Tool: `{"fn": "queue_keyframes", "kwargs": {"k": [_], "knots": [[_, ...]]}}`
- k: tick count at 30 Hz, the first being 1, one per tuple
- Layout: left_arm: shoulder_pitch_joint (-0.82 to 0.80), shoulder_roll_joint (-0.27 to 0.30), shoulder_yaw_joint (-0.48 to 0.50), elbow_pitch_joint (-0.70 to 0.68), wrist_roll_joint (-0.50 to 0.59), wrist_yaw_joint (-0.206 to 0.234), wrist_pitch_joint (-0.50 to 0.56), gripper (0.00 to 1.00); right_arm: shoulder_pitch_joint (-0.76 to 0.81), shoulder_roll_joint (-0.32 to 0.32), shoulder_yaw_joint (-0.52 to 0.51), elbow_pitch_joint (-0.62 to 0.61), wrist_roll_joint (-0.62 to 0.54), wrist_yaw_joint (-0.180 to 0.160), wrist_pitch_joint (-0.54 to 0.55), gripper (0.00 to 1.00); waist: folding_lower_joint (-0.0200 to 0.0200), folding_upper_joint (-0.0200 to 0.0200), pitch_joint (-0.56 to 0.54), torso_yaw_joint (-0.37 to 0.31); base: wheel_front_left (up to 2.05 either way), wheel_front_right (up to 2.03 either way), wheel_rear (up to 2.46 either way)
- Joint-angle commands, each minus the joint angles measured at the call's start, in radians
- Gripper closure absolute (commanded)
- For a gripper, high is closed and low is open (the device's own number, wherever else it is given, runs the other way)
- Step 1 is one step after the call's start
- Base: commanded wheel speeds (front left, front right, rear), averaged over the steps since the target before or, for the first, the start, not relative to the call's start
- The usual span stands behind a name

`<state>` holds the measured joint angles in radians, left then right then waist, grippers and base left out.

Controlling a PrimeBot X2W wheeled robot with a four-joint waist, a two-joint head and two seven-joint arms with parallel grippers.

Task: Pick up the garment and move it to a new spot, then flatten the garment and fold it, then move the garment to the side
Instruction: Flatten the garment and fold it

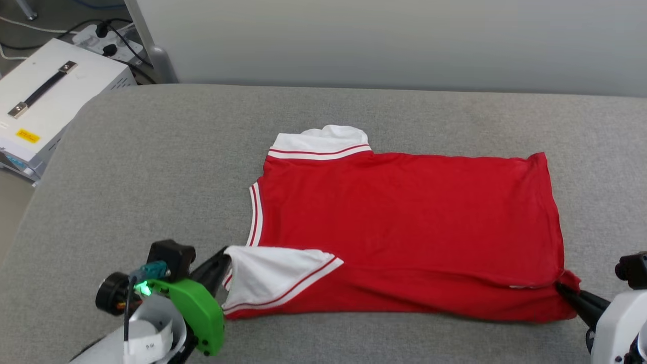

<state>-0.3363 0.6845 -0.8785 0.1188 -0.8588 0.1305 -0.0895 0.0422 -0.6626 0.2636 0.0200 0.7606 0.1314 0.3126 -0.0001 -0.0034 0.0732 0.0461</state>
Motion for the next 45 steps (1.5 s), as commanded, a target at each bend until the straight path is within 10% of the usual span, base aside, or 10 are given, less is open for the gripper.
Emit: {"fn": "queue_keyframes", "kwargs": {"k": [1, 29, 30, 31, 32, 45], "knots": [[-0.044, -0.014, 0.003, 0.019, 0.015, -0.013, 0.002, 1.00, -0.030, 0.005, -0.007, -0.001, 0.001, -0.001, 0.005, 1.00, 0.0001, 0.0034, 0.051, -0.020, 0.00, 0.00, 0.00], [-0.293, -0.232, -0.069, 0.560, 0.064, -0.222, -0.066, 1.00, -0.296, 0.027, 0.101, 0.233, 0.011, -0.001, -0.036, 1.00, 0.0001, 0.0034, 0.200, -0.020, 0.00, 0.00, 0.00], [-0.294, -0.237, -0.068, 0.573, 0.061, -0.223, -0.073, 1.00, -0.292, 0.027, 0.098, 0.235, 0.014, -0.001, -0.046, 0.80, 0.0001, 0.0034, 0.191, -0.018, 0.00, 0.00, 0.00], [-0.295, -0.240, -0.065, 0.581, 0.058, -0.225, -0.080, 0.71, -0.289, 0.026, 0.093, 0.236, 0.016, -0.001, -0.055, 0.50, 0.0001, 0.0034, 0.183, -0.017, 0.00, 0.00, 0.00], [-0.298, -0.241, -0.064, 0.588, 0.059, -0.225, -0.088, 0.00, -0.285, 0.024, 0.083, 0.237, 0.018, -0.001, -0.069, 0.00, 0.0001, 0.0034, 0.173, -0.014, 0.00, 0.00, 0.00], [-0.359, -0.139, -0.036, 0.455, 0.059, -0.210, -0.043, 0.00, -0.144, 0.010, -0.072, 0.102, -0.007, -0.001, -0.136, 0.00, 0.0001, 0.0034, 0.074, 0.015, 0.00, 0.00, 0.00]]}}
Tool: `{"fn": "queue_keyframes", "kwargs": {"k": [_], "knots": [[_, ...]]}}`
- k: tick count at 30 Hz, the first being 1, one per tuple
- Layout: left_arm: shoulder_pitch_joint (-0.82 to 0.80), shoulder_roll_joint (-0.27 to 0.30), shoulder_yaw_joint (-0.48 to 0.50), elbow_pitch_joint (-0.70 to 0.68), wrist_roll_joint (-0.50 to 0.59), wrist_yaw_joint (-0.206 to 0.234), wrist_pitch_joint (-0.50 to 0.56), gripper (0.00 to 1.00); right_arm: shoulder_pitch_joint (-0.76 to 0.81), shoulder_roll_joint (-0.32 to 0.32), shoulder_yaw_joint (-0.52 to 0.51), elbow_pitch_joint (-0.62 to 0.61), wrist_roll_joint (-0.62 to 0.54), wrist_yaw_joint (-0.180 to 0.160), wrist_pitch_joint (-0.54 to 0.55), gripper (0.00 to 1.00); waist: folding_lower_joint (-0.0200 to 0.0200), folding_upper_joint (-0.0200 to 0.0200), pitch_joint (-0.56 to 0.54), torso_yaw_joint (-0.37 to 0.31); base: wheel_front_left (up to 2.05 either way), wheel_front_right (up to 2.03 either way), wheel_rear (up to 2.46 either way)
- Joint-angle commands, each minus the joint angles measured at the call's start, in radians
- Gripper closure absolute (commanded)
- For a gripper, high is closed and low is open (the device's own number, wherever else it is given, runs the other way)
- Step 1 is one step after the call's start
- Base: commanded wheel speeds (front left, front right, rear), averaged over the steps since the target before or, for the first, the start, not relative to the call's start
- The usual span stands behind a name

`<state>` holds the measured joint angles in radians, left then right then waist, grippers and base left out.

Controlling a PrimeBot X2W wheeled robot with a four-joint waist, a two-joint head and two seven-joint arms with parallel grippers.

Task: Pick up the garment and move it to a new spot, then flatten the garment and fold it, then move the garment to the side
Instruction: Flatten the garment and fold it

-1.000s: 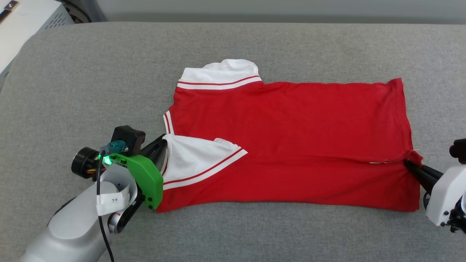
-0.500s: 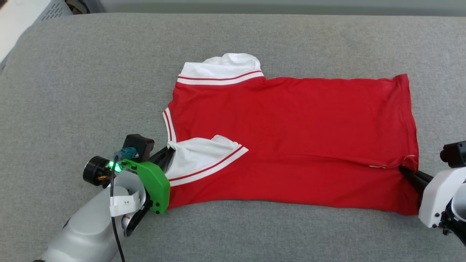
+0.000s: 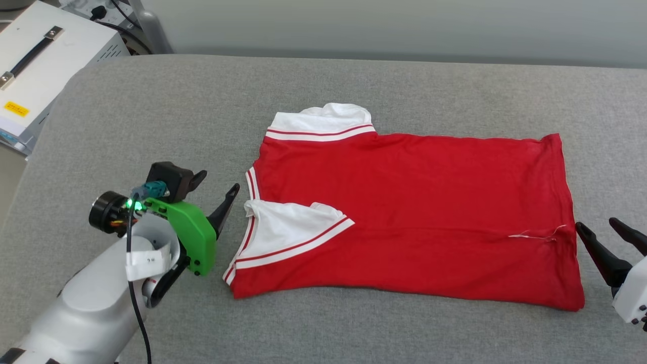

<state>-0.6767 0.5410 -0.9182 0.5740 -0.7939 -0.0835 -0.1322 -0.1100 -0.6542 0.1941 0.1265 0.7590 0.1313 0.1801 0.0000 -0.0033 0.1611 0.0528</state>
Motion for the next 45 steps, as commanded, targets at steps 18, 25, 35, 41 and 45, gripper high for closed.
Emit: {"fn": "queue_keyframes", "kwargs": {"k": [18, 25, 35, 41, 45], "knots": [[-0.106, 0.105, -0.075, -0.239, -0.247, -0.014, 0.704, 0.00, 0.051, 0.091, -0.043, -0.074, -0.065, -0.001, 0.074, 0.00, 0.0000, 0.0033, -0.017, 0.008, 0.00, 0.00, 0.00], [-0.069, 0.102, -0.125, -0.221, -0.297, -0.026, 0.811, 0.00, 0.029, 0.102, -0.026, -0.058, -0.060, -0.001, 0.079, 0.00, 0.0000, 0.0033, -0.003, -0.012, 0.00, 0.00, 0.00], [-0.032, 0.033, -0.186, -0.076, -0.289, -0.033, 0.829, 0.00, -0.009, 0.117, 0.014, -0.037, -0.066, -0.001, 0.078, 0.00, 0.0000, 0.0033, 0.034, -0.035, 0.00, 0.00, 0.00], [-0.014, 0.004, -0.213, 0.006, -0.281, -0.040, 0.806, 0.68, -0.033, 0.117, 0.038, -0.025, -0.072, -0.001, 0.079, 0.00, 0.0000, 0.0033, 0.040, -0.047, 0.00, 0.00, 0.00], [-0.019, 0.002, -0.214, 0.021, -0.278, -0.044, 0.755, 1.00, -0.052, 0.091, 0.028, -0.035, -0.085, -0.001, 0.075, 0.00, 0.0000, 0.0033, 0.023, -0.044, 0.00, 0.00, 0.00]]}}
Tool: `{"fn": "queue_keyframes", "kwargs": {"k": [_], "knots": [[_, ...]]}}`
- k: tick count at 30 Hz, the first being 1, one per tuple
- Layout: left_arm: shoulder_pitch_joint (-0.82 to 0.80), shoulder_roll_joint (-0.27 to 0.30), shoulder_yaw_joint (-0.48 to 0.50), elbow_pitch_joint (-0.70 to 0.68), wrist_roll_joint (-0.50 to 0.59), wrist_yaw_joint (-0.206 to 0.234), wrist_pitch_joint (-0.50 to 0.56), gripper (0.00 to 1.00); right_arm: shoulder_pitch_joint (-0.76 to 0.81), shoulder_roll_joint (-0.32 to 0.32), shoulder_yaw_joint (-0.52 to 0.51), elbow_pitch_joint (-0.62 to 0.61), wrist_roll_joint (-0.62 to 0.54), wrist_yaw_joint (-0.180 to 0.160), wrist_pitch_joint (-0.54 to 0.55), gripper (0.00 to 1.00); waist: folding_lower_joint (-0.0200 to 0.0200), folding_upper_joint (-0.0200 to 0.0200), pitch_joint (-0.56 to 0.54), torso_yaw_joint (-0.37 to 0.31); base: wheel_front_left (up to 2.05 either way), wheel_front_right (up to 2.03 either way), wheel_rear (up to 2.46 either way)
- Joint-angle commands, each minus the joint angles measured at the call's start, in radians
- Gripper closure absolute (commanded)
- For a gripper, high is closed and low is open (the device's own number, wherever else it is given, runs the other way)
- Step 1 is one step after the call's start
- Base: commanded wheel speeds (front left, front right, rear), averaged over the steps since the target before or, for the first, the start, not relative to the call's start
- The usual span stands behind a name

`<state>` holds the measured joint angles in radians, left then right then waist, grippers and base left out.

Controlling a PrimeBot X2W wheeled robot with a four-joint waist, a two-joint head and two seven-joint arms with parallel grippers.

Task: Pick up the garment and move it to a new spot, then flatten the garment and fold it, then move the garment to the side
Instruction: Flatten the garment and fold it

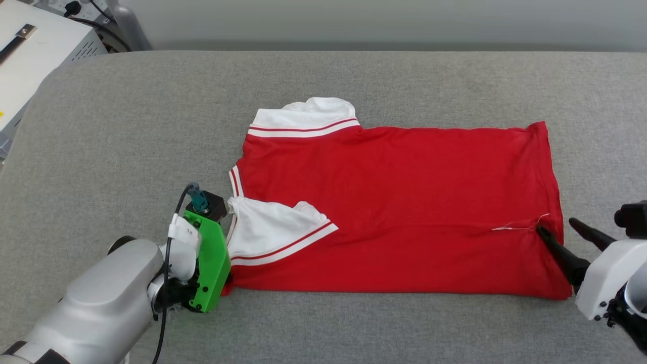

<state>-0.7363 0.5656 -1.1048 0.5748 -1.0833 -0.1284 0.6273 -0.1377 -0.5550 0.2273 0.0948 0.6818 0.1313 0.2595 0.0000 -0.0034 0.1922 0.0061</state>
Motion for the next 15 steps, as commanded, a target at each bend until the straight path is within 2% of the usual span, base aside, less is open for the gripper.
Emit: {"fn": "queue_keyframes", "kwargs": {"k": [1, 7, 15], "knots": [[0.039, -0.021, -0.026, 0.018, 0.010, 0.000, -0.014, 1.00, -0.027, -0.015, -0.008, -0.008, -0.010, -0.001, 0.000, 0.00, 0.0000, 0.0034, -0.014, 0.005, 0.00, 0.00, 0.00], [0.010, 0.005, -0.016, -0.019, 0.006, -0.002, -0.073, 1.00, -0.045, -0.090, -0.027, -0.050, -0.036, -0.001, 0.097, 0.00, 0.0000, 0.0034, -0.047, 0.018, 0.00, 0.00, 0.00], [-0.007, 0.038, -0.012, -0.107, 0.002, -0.002, -0.123, 1.00, -0.047, -0.190, 0.000, -0.090, 0.050, -0.001, 0.410, 0.00, 0.0000, 0.0034, -0.049, 0.030, 0.00, 0.00, 0.00]]}}
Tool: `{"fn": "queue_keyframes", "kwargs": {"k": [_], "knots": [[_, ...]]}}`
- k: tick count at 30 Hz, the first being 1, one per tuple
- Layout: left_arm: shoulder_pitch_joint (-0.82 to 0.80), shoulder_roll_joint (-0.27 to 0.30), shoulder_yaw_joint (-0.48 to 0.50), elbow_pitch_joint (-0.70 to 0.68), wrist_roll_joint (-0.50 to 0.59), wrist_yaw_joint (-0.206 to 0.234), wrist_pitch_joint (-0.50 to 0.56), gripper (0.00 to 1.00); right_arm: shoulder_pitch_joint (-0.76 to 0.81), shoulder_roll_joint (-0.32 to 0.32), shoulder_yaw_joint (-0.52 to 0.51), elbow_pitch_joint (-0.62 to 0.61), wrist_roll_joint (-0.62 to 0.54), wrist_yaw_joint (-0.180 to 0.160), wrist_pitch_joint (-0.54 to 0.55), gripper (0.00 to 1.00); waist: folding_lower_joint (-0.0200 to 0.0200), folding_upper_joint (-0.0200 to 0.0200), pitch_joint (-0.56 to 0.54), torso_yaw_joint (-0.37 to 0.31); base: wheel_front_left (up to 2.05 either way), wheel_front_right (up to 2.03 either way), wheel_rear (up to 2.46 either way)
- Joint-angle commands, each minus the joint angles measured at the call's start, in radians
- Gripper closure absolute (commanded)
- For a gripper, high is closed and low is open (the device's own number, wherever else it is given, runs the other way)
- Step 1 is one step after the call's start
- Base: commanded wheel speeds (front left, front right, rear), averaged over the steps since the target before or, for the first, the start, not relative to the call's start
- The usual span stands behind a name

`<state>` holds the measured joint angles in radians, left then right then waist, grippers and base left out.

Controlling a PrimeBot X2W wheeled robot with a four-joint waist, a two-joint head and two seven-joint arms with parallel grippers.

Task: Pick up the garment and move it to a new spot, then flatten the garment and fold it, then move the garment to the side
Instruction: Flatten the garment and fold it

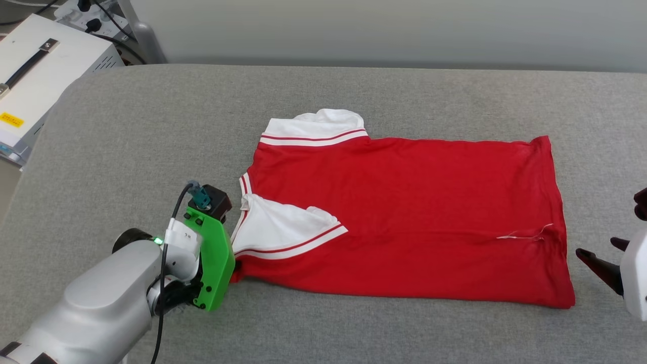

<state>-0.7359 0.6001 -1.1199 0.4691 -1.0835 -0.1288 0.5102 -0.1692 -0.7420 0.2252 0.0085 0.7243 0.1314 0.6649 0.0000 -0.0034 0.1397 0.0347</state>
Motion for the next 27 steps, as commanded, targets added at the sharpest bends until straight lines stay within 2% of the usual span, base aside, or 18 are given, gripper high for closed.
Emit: {"fn": "queue_keyframes", "kwargs": {"k": [1, 4, 8, 15, 21, 22, 23, 27], "knots": [[-0.009, 0.007, 0.004, -0.012, 0.004, -0.002, -0.011, 1.00, -0.017, -0.010, 0.004, -0.004, 0.014, -0.001, 0.037, 0.00, 0.0000, 0.0034, 0.007, 0.003, 0.00, 0.00, 0.00], [-0.014, 0.011, 0.007, -0.033, 0.006, -0.002, -0.019, 1.00, -0.018, -0.016, 0.015, 0.007, 0.021, -0.001, 0.106, 0.00, 0.0000, 0.0034, 0.022, 0.012, 0.00, 0.00, 0.00], [-0.020, 0.012, 0.007, -0.053, 0.016, 0.002, -0.030, 1.00, -0.028, 0.014, 0.026, 0.058, 0.021, -0.001, 0.131, 0.00, 0.0000, 0.0034, 0.046, 0.023, 0.00, 0.00, 0.00], [-0.012, 0.014, 0.008, -0.068, 0.016, 0.007, -0.044, 1.00, -0.041, 0.102, 0.082, 0.207, 0.004, -0.001, 0.085, 0.00, 0.0000, 0.0034, 0.073, 0.038, 0.00, 0.00, 0.00], [0.022, 0.018, 0.008, -0.063, -0.002, 0.010, -0.056, 1.00, -0.030, 0.148, 0.141, 0.287, 0.035, -0.001, 0.029, 0.00, 0.0000, 0.0034, 0.067, 0.034, 0.00, 0.00, 0.00], [0.027, 0.020, 0.008, -0.062, -0.004, 0.010, -0.058, 1.00, -0.031, 0.148, 0.144, 0.289, 0.044, -0.001, 0.016, 0.65, 0.0000, 0.0034, 0.064, 0.032, 0.00, 0.00, 0.00], [0.034, 0.021, 0.008, -0.060, -0.008, 0.010, -0.060, 1.00, -0.034, 0.144, 0.146, 0.288, 0.052, -0.001, -0.004, 1.00, 0.0000, 0.0034, 0.058, 0.030, 0.00, 0.00, 0.00], [0.051, 0.028, 0.013, -0.061, -0.026, 0.010, -0.066, 1.00, -0.037, 0.106, 0.146, 0.274, 0.072, -0.001, -0.068, 1.00, 0.0000, 0.0034, 0.032, 0.021, 0.00, 0.00, 0.00]]}}
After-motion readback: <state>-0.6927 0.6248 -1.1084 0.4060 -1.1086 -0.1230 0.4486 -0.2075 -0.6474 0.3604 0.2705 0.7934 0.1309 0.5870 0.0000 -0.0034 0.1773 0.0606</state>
